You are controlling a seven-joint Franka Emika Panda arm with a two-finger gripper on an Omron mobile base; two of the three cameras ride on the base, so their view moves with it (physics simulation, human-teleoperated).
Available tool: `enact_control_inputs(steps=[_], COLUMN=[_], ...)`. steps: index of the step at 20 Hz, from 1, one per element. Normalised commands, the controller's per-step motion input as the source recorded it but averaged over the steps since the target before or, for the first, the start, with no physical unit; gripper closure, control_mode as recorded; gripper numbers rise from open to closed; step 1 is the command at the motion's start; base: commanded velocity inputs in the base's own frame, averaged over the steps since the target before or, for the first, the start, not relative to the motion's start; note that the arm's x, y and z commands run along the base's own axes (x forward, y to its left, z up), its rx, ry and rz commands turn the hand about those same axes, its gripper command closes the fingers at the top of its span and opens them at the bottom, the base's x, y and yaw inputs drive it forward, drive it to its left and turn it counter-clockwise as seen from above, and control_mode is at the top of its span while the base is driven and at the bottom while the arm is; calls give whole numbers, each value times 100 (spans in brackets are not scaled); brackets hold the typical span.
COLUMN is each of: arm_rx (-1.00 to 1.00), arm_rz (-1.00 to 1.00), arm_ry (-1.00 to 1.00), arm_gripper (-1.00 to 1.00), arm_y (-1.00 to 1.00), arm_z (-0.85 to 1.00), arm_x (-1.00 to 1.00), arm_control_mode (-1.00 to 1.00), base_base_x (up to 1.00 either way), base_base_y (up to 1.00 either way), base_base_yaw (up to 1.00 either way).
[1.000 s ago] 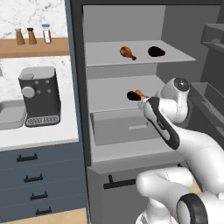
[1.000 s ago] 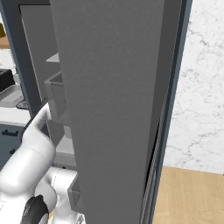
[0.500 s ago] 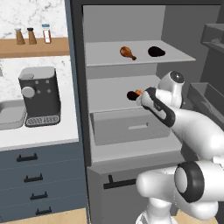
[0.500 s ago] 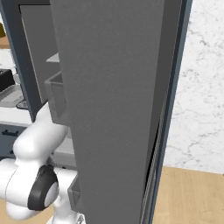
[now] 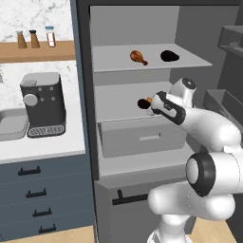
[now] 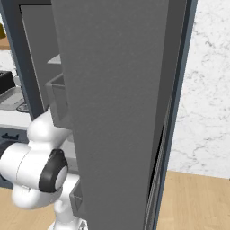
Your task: Place one avocado and one chicken drumstick in each tupperware on the nearby counter, to pack two identical lunches.
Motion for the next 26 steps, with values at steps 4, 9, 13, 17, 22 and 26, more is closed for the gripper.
enact_control_inputs(steps=[4, 9, 13, 17, 22, 26], arm_rx=[-7, -2, 0, 0, 0, 0], arm_rz=[2, 0, 0, 0, 1, 2], arm_ry=[3, 0, 0, 0, 0, 0], arm_gripper=[-100, -100, -100, -100, -100, -100], arm_y=[-3, -19, -11, 0, 0, 0], arm_z=[-7, -2, -6, -13, -20, -18], arm_x=[38, 38, 40, 30, 28, 30], arm_control_mode=[-100, -100, -100, -100, -100, -100], base_base_x=[0, 0, 0, 0, 0, 0], base_base_y=[0, 0, 0, 0, 0, 0], base_base_yaw=[0, 0, 0, 0, 0, 0])
